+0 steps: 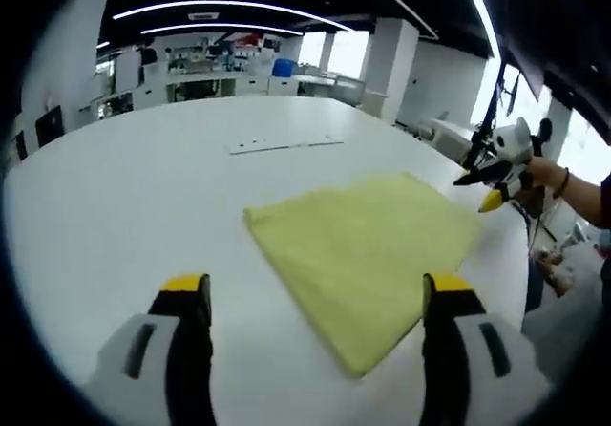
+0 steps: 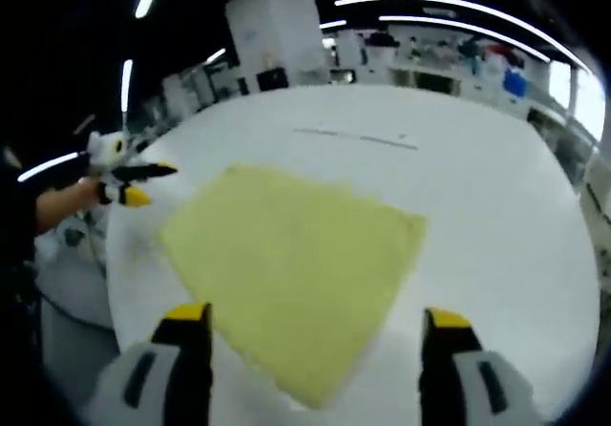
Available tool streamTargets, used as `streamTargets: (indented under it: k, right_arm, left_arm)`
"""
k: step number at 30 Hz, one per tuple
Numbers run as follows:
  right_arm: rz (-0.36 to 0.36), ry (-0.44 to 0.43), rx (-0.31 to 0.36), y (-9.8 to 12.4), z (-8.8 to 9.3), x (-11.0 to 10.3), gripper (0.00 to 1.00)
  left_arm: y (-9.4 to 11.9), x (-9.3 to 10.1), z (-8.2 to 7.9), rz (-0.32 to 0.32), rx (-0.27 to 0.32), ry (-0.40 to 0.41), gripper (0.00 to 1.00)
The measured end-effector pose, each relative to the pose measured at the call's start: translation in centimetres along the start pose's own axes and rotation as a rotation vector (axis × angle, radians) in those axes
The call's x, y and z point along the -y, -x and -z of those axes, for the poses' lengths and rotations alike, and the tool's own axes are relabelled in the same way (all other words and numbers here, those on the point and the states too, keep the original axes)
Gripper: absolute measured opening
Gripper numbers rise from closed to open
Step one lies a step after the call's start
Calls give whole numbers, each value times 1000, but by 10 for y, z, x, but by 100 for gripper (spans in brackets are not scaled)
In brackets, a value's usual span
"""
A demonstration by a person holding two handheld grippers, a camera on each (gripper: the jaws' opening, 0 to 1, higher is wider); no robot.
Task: Fold the garment on the visible template until the final outline fits inside the template.
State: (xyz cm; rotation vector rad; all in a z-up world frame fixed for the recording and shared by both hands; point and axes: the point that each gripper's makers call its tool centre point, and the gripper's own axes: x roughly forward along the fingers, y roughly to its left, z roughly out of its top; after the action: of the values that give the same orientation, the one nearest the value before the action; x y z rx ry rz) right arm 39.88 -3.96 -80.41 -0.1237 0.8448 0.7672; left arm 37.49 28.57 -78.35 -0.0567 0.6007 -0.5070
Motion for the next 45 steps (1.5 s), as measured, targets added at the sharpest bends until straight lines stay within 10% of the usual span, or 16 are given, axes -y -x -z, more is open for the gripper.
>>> streamTargets:
  k: [11,20,32,45]
  right_arm:
    - [-19,-47,-8,6,31,-15,80]
    - [-12,-24,-88,7,57,-15,35]
    - [34,-82,-7,16,53,5,3]
    - [43,-95,-21,16,61,7,0]
  left_arm:
    - [11,15,29,3,-8,38,65]
    - [8,21,58,42,-95,71,39]
    - [10,31,70,82,-134,108,10]
    - [12,29,69,68,-135,40,0]
